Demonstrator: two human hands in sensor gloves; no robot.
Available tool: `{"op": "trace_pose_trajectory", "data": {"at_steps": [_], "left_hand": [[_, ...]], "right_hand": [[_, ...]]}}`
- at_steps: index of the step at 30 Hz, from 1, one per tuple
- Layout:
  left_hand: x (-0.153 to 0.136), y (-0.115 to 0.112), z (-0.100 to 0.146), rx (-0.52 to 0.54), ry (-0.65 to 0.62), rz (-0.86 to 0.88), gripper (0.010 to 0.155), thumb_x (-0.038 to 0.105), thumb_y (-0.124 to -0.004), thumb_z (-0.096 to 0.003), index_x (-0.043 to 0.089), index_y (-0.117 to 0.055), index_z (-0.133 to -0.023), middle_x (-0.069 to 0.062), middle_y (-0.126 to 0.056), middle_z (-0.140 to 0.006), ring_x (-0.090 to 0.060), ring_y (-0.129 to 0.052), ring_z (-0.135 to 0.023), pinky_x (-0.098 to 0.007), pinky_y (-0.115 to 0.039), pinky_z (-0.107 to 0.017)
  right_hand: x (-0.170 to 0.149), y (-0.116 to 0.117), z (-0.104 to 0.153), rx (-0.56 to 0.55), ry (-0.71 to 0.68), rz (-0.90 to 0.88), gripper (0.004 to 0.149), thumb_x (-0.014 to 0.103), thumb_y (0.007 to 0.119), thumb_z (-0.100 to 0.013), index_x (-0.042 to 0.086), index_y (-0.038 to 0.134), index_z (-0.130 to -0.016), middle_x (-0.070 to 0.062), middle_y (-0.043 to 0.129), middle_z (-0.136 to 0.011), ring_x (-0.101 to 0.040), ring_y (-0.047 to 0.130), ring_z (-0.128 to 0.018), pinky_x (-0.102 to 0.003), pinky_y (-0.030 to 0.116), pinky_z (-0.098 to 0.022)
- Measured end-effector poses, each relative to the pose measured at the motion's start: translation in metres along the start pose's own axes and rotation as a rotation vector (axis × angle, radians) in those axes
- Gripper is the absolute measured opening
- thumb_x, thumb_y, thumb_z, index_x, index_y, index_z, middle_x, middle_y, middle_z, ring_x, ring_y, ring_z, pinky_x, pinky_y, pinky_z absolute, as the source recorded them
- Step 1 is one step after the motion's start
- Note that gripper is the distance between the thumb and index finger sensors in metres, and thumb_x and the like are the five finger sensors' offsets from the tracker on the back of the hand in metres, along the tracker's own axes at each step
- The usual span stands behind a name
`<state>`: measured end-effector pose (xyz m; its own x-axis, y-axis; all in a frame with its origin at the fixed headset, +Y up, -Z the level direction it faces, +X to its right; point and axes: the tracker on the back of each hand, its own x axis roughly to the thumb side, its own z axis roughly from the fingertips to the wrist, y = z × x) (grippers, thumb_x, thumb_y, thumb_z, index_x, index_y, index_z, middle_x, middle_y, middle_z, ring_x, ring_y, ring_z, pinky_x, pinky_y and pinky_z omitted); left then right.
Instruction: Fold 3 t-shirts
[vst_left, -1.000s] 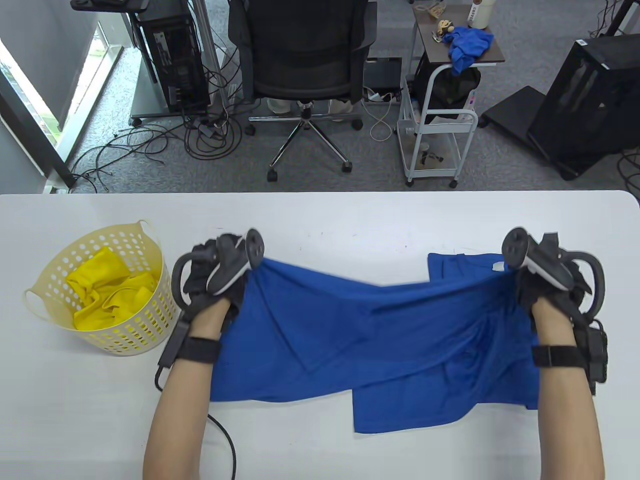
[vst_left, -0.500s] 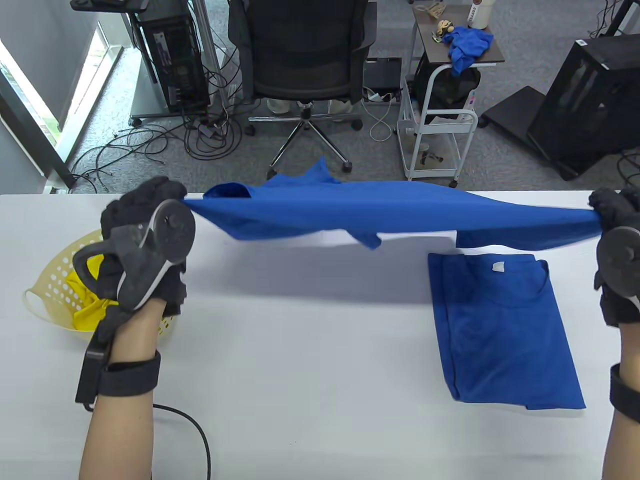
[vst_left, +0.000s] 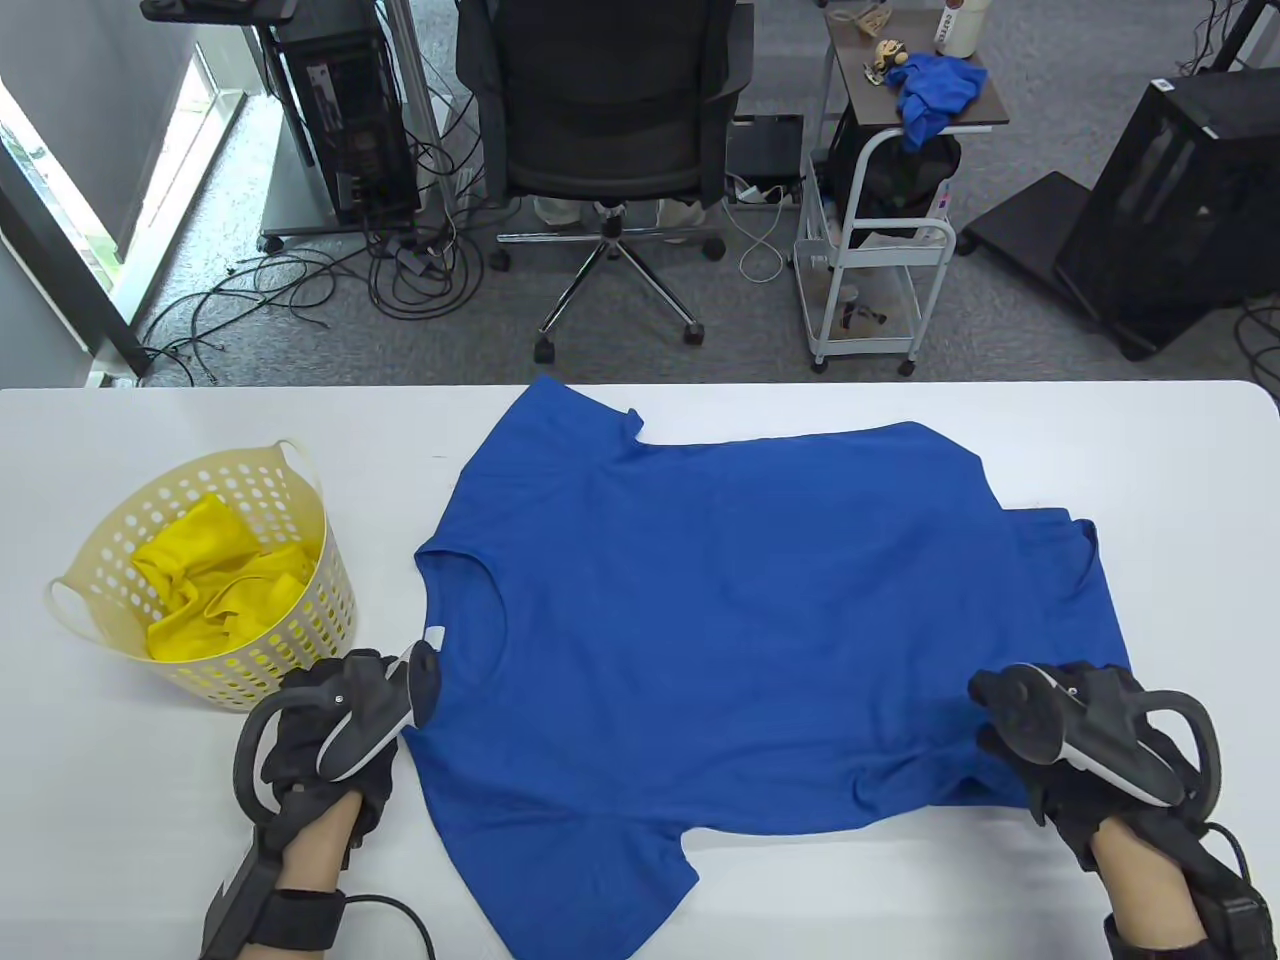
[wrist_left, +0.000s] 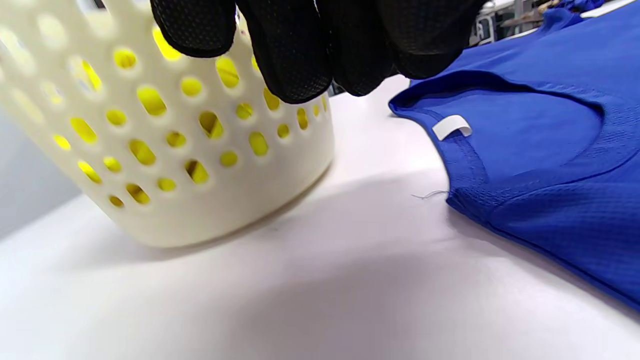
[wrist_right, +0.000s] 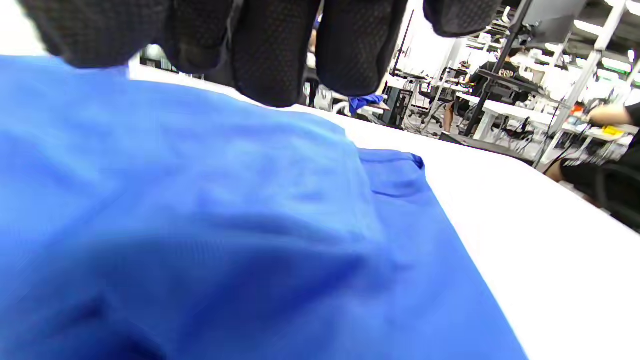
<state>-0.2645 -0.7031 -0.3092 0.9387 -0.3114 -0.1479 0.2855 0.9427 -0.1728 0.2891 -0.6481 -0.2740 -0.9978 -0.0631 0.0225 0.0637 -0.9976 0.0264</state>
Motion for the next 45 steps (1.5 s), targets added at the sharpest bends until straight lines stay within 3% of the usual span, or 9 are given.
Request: {"op": "trace_pose_trajectory", "data": {"at_steps": [4,7,9,11,17,24,30,34,45], "left_hand": [[0.015,-0.034,-0.008,-0.053,-0.081,0.062,0.060,0.059,-0.066,-0.0407,0.046,-0.055,-0.099,0.011,-0.066,-0.108,-0.017,-0.073,-0.099,-0.050,-0.062,-0.077],[0.018,-0.046,-0.013,-0.206,-0.062,-0.041,0.069,0.064,-0.060,-0.0380,0.051,-0.036,-0.102,0.010,-0.048,-0.115,-0.019,-0.061,-0.106,-0.050,-0.057,-0.081],[0.015,-0.046,-0.016,-0.190,-0.080,0.036,0.071,0.060,-0.067,-0.0401,0.048,-0.038,-0.104,0.007,-0.048,-0.116,-0.022,-0.060,-0.106,-0.052,-0.055,-0.080],[0.010,-0.047,-0.018,-0.245,-0.057,0.027,0.070,0.057,-0.068,-0.0417,0.047,-0.038,-0.104,0.006,-0.047,-0.116,-0.022,-0.060,-0.106,-0.052,-0.056,-0.080],[-0.002,-0.049,-0.019,-0.235,-0.018,0.026,0.064,0.049,-0.072,-0.0439,0.046,-0.044,-0.102,0.007,-0.050,-0.114,-0.021,-0.062,-0.105,-0.052,-0.057,-0.080],[-0.009,-0.048,-0.015,-0.216,0.005,0.028,0.058,0.051,-0.070,-0.0434,0.046,-0.053,-0.098,0.009,-0.057,-0.112,-0.020,-0.064,-0.104,-0.051,-0.058,-0.079],[-0.017,-0.040,-0.010,-0.140,-0.005,0.119,0.055,0.051,-0.071,-0.0433,0.048,-0.057,-0.097,0.009,-0.062,-0.110,-0.019,-0.069,-0.102,-0.051,-0.060,-0.078],[-0.014,-0.050,-0.016,-0.216,-0.004,0.051,0.054,0.052,-0.073,-0.0419,0.052,-0.059,-0.094,0.010,-0.062,-0.110,-0.019,-0.068,-0.102,-0.051,-0.060,-0.079],[-0.022,-0.053,-0.018,-0.192,0.001,0.098,0.053,0.053,-0.078,-0.0377,0.055,-0.063,-0.089,0.011,-0.063,-0.109,-0.019,-0.069,-0.102,-0.052,-0.058,-0.079]], "right_hand": [[0.012,0.030,-0.014,0.006,-0.051,-0.051,0.050,0.046,0.079,-0.041,0.037,0.073,-0.089,-0.006,0.073,-0.102,-0.042,0.066,-0.097,-0.069,0.046,-0.071],[0.034,0.063,-0.017,-0.006,-0.108,-0.003,0.053,0.049,0.079,-0.039,0.040,0.071,-0.090,-0.005,0.064,-0.107,-0.043,0.057,-0.101,-0.069,0.043,-0.073],[0.042,0.071,-0.020,0.119,-0.131,0.059,0.056,0.048,0.080,-0.039,0.040,0.067,-0.092,-0.007,0.056,-0.111,-0.045,0.049,-0.104,-0.070,0.037,-0.074],[0.043,0.072,-0.018,0.021,-0.127,0.097,0.057,0.050,0.080,-0.038,0.042,0.066,-0.092,-0.005,0.058,-0.111,-0.044,0.051,-0.104,-0.069,0.040,-0.074],[0.018,0.061,-0.017,0.007,-0.025,0.155,0.063,0.044,0.086,-0.036,0.039,0.062,-0.095,-0.005,0.058,-0.111,-0.044,0.053,-0.103,-0.069,0.040,-0.073],[-0.039,0.082,-0.024,0.195,0.181,0.165,0.056,0.043,0.085,-0.037,0.035,0.070,-0.091,-0.009,0.063,-0.107,-0.046,0.056,-0.100,-0.069,0.044,-0.071],[-0.031,0.076,-0.026,0.039,0.162,0.122,0.053,0.043,0.084,-0.038,0.040,0.071,-0.089,-0.006,0.065,-0.107,-0.043,0.059,-0.101,-0.069,0.042,-0.073],[-0.031,0.092,-0.033,0.166,0.180,0.182,0.053,0.043,0.083,-0.038,0.042,0.070,-0.089,-0.006,0.066,-0.107,-0.043,0.060,-0.100,-0.068,0.044,-0.073],[-0.030,0.099,-0.036,0.121,0.206,0.179,0.046,0.040,0.085,-0.037,0.041,0.075,-0.081,-0.004,0.072,-0.103,-0.040,0.067,-0.098,-0.067,0.048,-0.072]]}}
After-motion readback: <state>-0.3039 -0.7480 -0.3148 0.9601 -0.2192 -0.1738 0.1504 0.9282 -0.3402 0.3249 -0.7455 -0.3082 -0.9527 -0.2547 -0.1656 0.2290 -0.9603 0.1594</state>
